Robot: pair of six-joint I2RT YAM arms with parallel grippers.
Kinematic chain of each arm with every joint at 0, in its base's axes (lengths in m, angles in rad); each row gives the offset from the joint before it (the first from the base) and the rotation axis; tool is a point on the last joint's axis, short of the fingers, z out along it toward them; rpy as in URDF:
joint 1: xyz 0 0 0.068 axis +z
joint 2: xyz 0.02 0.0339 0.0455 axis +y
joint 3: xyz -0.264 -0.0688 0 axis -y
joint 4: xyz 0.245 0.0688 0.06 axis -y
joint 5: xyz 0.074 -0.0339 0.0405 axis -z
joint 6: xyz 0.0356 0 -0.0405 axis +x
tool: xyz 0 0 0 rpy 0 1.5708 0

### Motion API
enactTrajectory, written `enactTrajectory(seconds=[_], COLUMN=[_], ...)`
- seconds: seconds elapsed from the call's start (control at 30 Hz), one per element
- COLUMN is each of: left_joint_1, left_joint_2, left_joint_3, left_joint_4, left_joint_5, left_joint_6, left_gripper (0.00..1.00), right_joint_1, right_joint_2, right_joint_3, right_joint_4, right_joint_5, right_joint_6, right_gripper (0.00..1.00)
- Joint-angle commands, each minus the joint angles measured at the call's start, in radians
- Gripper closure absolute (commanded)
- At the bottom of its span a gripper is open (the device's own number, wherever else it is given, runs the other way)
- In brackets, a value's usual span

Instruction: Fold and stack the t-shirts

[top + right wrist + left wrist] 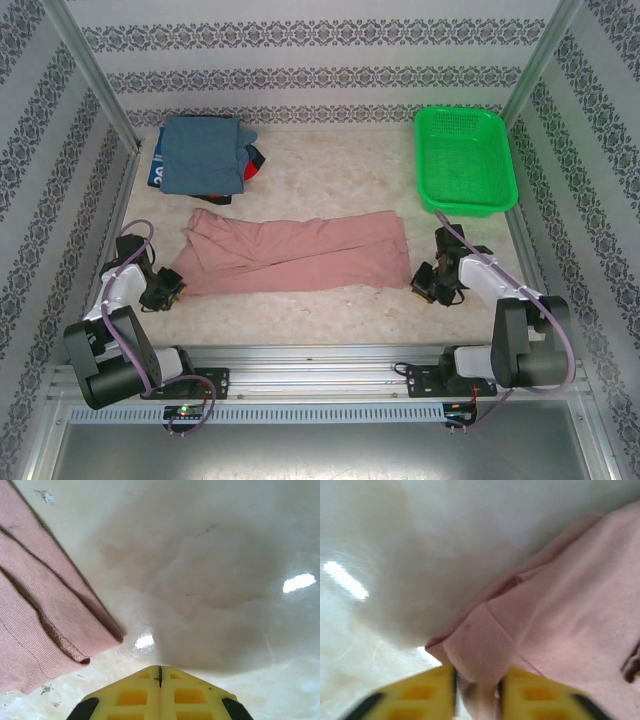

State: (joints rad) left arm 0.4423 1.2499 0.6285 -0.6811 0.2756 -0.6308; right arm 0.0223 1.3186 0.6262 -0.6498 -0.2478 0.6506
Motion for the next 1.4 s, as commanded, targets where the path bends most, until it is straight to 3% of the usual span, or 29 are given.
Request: enactTrajectory(seconds=[0.0,0.07,0.3,0.4,0.5,0.57,0.67,1.03,1.37], left_joint_1=[0.015,0.011,-0.041,-0.129,-0.283,-0.330,-0.333,-0.333,-0.333], left_joint_2=[-0.014,-0.024,-0.018,0.010,0.049,0.109,0.144,0.242,0.276], left_joint_3=[0.024,0.079,0.291,0.346,0.379,0.369,0.301,0.240,0.239], left_joint_4=[-0.073,-0.105,-0.243,-0.233,-0.187,-0.164,-0.087,0.075,0.131], left_joint_5=[-0.040,-0.045,-0.099,-0.101,-0.106,-0.077,-0.022,0.008,0.057], left_joint_6=[-0.044,-0.033,0.022,0.029,0.010,-0.026,-0.090,-0.177,-0.204], left_gripper=[0.52,0.45,0.37,0.31,0.16,0.17,0.23,0.32,0.57], right_joint_1=[0.010,0.012,0.032,0.053,0.065,0.068,0.077,0.163,0.171], right_joint_2=[-0.040,-0.056,-0.208,-0.280,-0.295,-0.288,-0.288,-0.284,-0.286], right_joint_3=[0.001,0.029,0.140,0.160,0.170,0.180,0.191,0.219,0.221], right_joint_4=[-0.048,-0.077,-0.092,-0.028,0.015,0.024,0.047,0.094,0.098], right_joint_5=[0.021,0.025,0.012,-0.005,-0.051,-0.075,-0.103,-0.127,-0.108], right_joint_6=[0.001,-0.017,-0.138,-0.192,-0.221,-0.233,-0.237,-0.250,-0.250], right_gripper=[0.80,0.67,0.44,0.21,0.12,0.10,0.07,0.05,0.02])
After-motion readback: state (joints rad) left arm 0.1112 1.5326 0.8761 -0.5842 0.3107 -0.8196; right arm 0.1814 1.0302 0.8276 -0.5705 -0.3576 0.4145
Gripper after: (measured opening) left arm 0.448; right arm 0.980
